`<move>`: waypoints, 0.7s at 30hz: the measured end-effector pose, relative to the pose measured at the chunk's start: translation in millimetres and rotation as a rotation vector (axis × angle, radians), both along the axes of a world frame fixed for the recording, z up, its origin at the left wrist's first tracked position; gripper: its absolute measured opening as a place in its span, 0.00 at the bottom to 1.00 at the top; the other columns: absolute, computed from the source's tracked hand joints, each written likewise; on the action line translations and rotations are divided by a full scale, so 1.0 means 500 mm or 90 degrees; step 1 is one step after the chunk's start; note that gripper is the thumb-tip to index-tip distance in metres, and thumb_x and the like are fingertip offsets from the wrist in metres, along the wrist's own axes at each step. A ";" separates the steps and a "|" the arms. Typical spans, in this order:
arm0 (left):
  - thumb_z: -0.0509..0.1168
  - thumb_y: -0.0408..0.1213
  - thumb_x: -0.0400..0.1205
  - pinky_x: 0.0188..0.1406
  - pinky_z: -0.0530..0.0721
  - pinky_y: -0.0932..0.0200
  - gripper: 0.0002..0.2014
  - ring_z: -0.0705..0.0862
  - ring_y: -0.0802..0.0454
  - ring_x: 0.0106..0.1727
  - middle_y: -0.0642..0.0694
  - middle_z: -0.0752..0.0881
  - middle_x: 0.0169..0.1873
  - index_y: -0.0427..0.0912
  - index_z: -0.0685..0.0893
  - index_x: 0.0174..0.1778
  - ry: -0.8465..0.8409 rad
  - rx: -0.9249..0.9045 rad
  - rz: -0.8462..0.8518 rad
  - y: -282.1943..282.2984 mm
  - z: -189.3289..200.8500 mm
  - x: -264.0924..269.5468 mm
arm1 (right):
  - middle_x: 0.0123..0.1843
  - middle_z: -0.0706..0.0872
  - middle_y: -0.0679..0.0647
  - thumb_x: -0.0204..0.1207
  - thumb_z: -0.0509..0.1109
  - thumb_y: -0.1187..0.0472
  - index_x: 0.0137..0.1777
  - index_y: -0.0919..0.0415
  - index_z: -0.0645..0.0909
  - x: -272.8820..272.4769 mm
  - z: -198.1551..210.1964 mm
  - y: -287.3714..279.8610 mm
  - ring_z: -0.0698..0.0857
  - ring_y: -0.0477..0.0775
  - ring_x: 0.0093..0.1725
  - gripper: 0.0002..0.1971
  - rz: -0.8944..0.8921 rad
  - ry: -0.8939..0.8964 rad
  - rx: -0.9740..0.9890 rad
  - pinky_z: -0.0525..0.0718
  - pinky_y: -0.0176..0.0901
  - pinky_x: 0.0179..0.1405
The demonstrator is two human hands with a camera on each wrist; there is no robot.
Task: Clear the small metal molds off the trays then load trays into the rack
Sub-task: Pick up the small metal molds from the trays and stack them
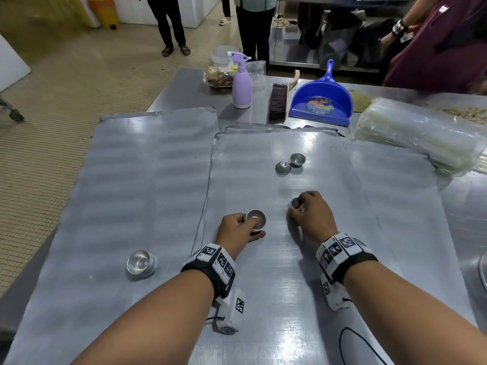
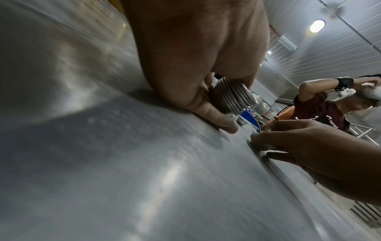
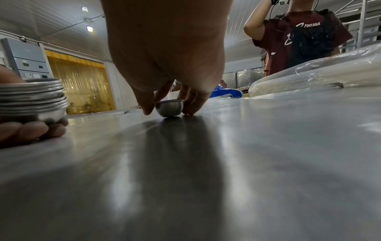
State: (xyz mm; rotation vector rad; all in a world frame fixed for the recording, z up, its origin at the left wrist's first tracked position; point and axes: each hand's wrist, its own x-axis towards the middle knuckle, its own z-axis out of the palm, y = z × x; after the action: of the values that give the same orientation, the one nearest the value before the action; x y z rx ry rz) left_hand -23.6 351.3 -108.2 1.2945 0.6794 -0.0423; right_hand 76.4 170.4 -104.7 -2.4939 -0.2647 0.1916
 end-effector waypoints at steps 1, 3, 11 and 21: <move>0.65 0.24 0.81 0.49 0.93 0.46 0.09 0.93 0.36 0.40 0.32 0.85 0.40 0.18 0.83 0.47 -0.001 0.000 -0.001 0.000 -0.001 0.000 | 0.60 0.81 0.54 0.75 0.73 0.58 0.50 0.57 0.82 -0.003 0.003 0.000 0.81 0.52 0.51 0.06 -0.003 0.006 -0.002 0.74 0.42 0.48; 0.65 0.25 0.81 0.47 0.93 0.47 0.11 0.94 0.36 0.40 0.32 0.84 0.41 0.16 0.82 0.50 -0.005 0.004 -0.006 0.000 -0.001 -0.002 | 0.60 0.82 0.55 0.75 0.73 0.59 0.58 0.56 0.81 -0.011 0.008 0.000 0.83 0.58 0.56 0.12 -0.009 0.015 -0.003 0.75 0.44 0.50; 0.66 0.24 0.82 0.46 0.93 0.49 0.08 0.93 0.34 0.42 0.33 0.87 0.41 0.20 0.84 0.49 -0.032 0.014 -0.016 0.001 -0.002 -0.007 | 0.70 0.80 0.58 0.77 0.74 0.53 0.75 0.57 0.78 -0.057 0.007 -0.010 0.80 0.60 0.68 0.26 -0.002 0.036 -0.064 0.77 0.47 0.63; 0.66 0.25 0.83 0.43 0.91 0.53 0.04 0.94 0.37 0.41 0.31 0.89 0.45 0.30 0.86 0.46 -0.032 0.026 -0.024 -0.002 0.016 -0.017 | 0.70 0.83 0.59 0.77 0.74 0.48 0.77 0.58 0.75 -0.125 0.024 -0.041 0.81 0.61 0.68 0.31 -0.049 0.053 -0.039 0.78 0.49 0.65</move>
State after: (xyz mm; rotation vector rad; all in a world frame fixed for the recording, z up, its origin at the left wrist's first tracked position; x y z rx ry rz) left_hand -31.8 350.5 -100.0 1.3426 0.6163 -0.0267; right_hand 13.9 149.6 -92.7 -2.5446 -0.1291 0.2754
